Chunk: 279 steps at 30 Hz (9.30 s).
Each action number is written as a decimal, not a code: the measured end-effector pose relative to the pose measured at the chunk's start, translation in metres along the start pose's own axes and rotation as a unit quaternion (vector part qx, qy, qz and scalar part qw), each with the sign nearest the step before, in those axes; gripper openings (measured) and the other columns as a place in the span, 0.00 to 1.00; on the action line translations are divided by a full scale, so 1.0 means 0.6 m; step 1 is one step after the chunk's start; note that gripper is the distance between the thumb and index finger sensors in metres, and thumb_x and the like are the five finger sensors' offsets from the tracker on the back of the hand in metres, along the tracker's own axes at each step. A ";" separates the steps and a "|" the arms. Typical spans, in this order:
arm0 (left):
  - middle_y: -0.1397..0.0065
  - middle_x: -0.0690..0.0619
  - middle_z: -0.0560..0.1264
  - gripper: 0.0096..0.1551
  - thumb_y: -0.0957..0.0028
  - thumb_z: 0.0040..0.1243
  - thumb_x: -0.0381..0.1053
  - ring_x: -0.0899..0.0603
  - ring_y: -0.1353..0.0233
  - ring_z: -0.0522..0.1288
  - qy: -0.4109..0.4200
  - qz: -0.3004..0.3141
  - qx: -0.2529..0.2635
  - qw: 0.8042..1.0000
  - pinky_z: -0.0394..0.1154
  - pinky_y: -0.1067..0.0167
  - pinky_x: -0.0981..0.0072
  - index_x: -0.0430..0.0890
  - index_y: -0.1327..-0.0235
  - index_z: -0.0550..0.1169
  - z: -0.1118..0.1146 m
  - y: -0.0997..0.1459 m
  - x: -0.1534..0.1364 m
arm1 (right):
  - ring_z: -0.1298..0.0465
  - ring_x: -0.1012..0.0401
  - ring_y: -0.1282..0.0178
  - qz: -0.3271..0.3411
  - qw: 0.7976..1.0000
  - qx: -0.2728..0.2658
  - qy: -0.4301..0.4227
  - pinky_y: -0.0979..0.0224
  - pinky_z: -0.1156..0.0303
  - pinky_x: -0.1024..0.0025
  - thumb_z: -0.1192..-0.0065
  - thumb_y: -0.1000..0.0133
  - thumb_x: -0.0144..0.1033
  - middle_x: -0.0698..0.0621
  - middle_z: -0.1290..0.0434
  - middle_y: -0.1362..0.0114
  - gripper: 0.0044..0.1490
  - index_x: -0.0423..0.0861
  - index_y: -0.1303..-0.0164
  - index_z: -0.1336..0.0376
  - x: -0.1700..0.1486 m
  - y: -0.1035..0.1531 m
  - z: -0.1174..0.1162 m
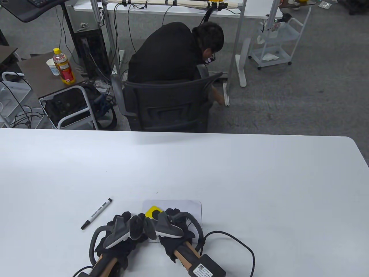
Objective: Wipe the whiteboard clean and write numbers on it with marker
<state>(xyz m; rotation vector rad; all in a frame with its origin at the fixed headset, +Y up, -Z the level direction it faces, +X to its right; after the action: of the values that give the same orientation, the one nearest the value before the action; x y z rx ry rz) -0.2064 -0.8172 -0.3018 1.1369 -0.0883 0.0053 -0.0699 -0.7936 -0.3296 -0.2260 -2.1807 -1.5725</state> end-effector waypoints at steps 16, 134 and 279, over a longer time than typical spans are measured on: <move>0.11 0.46 0.47 0.43 0.43 0.42 0.74 0.35 0.15 0.51 -0.006 -0.002 -0.005 1.000 0.56 0.17 0.39 0.68 0.13 0.51 0.000 -0.001 0.003 | 0.34 0.38 0.35 0.055 0.998 0.007 0.036 0.36 0.34 0.44 0.43 0.34 0.47 0.22 0.39 0.25 0.42 0.43 0.16 0.54 0.012 0.108 -0.031; 0.11 0.49 0.44 0.41 0.41 0.37 0.73 0.35 0.15 0.49 -0.031 -0.007 -0.033 0.999 0.55 0.16 0.42 0.68 0.14 0.47 -0.001 -0.003 0.008 | 0.33 0.41 0.37 -0.086 0.995 -0.020 -0.052 0.37 0.35 0.45 0.47 0.33 0.53 0.25 0.36 0.29 0.42 0.43 0.15 0.53 -0.082 0.050 -0.040; 0.29 0.60 0.79 0.28 0.40 0.56 0.64 0.52 0.32 0.80 0.203 0.091 0.203 0.954 0.80 0.33 0.61 0.61 0.27 0.71 -0.077 0.080 -0.037 | 0.29 0.41 0.30 0.037 0.920 -0.150 -0.360 0.34 0.33 0.43 0.43 0.36 0.51 0.34 0.31 0.24 0.42 0.39 0.19 0.45 -0.148 0.161 -0.036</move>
<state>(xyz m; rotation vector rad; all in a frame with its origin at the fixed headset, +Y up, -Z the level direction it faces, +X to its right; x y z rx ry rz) -0.2280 -0.7543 -0.2790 1.5129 0.1848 0.4381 0.0513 -0.7704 -0.2803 -1.1267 -2.3611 -1.9891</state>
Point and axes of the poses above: the tracker on the back of each hand, its own x axis roughly to the thumb side, its own y axis roughly from the fingertips to the wrist, z = x × y, the point moved 2 cm from there along -y, roughly from the wrist to the fingertips
